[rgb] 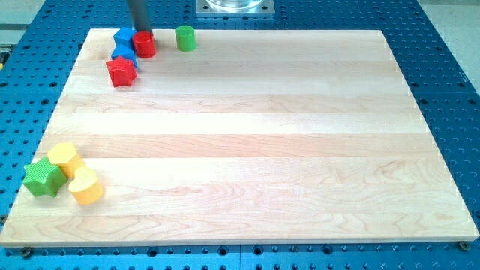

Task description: Separate the red circle and cube

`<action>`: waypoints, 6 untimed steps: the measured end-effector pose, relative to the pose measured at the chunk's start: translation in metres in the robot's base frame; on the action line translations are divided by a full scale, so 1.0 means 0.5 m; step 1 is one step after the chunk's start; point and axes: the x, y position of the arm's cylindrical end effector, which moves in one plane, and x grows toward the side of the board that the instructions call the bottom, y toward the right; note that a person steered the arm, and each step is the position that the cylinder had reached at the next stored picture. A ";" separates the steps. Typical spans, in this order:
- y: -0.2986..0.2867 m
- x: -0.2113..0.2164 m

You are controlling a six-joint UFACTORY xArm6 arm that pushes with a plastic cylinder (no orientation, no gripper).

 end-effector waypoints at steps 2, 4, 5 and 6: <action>0.315 0.043; 0.054 0.018; -0.115 0.020; -0.232 0.014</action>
